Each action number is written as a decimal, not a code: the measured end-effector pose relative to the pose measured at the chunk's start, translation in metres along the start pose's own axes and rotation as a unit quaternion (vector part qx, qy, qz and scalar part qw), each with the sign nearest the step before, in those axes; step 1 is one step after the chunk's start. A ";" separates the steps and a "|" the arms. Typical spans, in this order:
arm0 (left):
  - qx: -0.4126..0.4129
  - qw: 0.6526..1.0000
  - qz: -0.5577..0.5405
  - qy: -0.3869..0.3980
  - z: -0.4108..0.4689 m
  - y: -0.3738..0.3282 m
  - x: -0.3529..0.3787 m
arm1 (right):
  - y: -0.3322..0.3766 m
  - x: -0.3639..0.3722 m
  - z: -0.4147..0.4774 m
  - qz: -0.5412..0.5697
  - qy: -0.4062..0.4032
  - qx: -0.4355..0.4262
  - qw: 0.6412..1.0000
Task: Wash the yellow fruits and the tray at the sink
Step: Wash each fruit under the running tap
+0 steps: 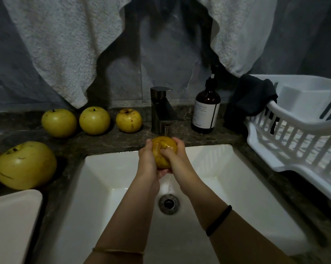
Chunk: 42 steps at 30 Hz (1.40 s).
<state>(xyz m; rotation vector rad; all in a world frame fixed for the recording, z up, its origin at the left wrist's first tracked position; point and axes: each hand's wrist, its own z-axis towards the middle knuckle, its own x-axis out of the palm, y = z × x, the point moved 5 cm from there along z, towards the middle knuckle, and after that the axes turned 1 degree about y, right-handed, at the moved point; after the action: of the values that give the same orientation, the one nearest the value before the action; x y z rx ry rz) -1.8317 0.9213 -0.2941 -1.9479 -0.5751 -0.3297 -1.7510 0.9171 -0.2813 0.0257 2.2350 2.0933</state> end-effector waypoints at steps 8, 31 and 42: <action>0.038 0.997 0.073 0.008 -0.005 -0.001 0.005 | -0.006 -0.008 -0.001 -0.159 -0.085 0.002 0.984; 0.005 0.992 0.112 -0.056 -0.001 0.002 -0.006 | -0.004 0.000 -0.005 -0.217 -0.013 -0.011 0.976; 0.050 0.990 0.124 -0.032 -0.005 -0.002 0.007 | -0.011 -0.005 0.005 -0.057 -0.055 0.023 0.997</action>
<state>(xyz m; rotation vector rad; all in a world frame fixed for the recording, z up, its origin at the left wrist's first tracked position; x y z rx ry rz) -1.8265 0.9190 -0.2873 -1.9120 -0.3758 -0.0799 -1.7448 0.9207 -0.2924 0.0153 2.1667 1.9344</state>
